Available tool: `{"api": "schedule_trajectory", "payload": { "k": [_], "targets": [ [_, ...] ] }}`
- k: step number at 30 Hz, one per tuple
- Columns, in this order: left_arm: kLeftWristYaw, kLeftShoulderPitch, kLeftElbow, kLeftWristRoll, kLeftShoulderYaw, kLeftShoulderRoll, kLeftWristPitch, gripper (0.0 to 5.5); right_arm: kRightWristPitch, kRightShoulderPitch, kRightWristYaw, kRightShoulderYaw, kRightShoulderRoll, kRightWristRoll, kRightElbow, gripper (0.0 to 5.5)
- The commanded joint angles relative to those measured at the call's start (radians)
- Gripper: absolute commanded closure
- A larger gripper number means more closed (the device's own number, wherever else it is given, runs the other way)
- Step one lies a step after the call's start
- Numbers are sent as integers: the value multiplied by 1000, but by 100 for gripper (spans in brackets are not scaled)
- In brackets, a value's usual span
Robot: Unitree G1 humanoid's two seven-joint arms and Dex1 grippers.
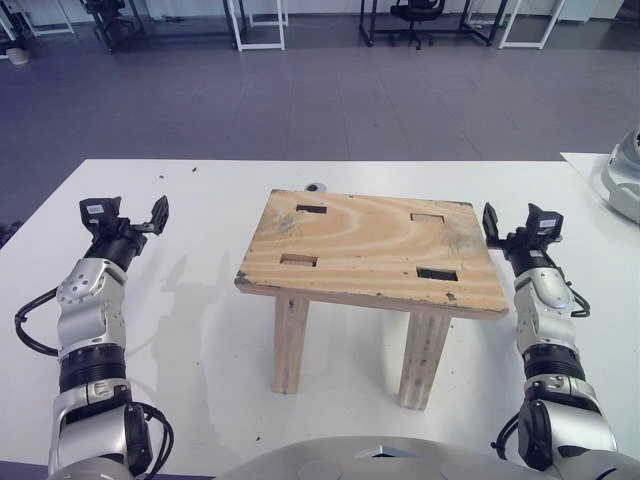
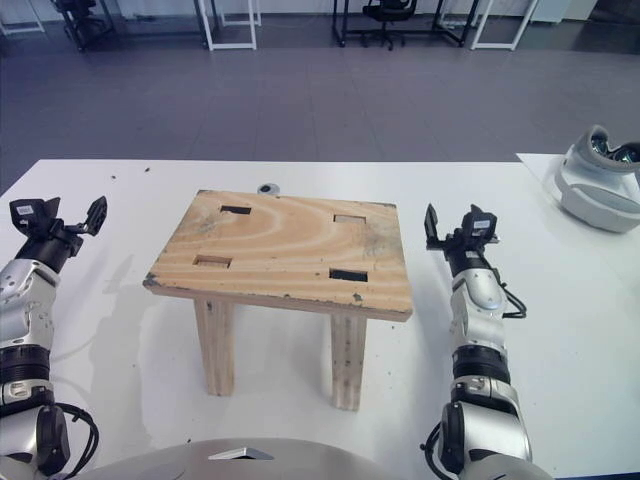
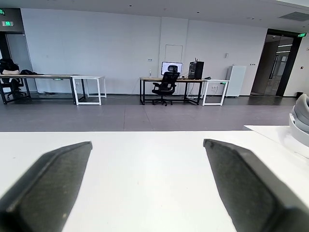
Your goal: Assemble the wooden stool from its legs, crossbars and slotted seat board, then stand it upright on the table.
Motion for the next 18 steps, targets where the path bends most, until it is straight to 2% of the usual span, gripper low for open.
{"api": "schedule_trajectory", "payload": {
  "k": [1, 18],
  "targets": [
    [-3, 24, -40, 0, -3, -1, 23, 97, 8, 19, -1, -12, -17, 2, -19, 119],
    [-21, -57, 10, 22, -54, -12, 15, 97, 6, 11, -1, -34, -14, 15, -11, 119]
  ]
}}
